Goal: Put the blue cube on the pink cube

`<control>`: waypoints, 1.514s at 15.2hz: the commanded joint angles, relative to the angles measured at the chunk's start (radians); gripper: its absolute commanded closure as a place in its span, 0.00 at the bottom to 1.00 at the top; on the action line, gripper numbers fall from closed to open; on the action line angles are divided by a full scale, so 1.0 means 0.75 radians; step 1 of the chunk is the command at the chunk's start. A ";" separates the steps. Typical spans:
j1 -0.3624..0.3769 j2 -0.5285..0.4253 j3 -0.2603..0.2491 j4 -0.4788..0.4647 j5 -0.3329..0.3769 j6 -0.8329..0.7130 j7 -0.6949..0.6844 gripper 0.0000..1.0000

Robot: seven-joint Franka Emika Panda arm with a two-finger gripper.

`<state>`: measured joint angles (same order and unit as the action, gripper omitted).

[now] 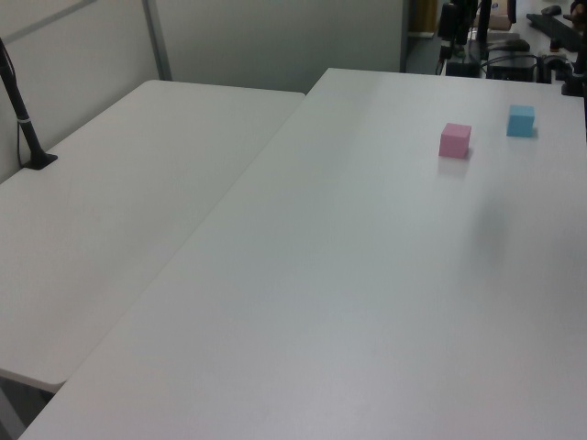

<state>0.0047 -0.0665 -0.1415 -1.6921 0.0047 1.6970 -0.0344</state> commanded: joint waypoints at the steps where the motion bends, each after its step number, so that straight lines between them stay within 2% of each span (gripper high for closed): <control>1: 0.010 0.003 0.009 0.000 -0.023 -0.007 0.025 0.00; 14: 0.012 0.003 0.009 0.000 -0.023 -0.007 0.027 0.00; 19: -0.022 -0.005 0.001 -0.014 -0.047 -0.023 0.005 0.00; 21: -0.049 -0.001 -0.001 -0.047 -0.163 -0.025 -0.139 0.00; 23: -0.141 -0.001 -0.006 -0.086 -0.192 -0.035 -0.460 0.00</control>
<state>-0.0275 -0.0618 -0.1401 -1.7100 -0.0962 1.6869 -0.1142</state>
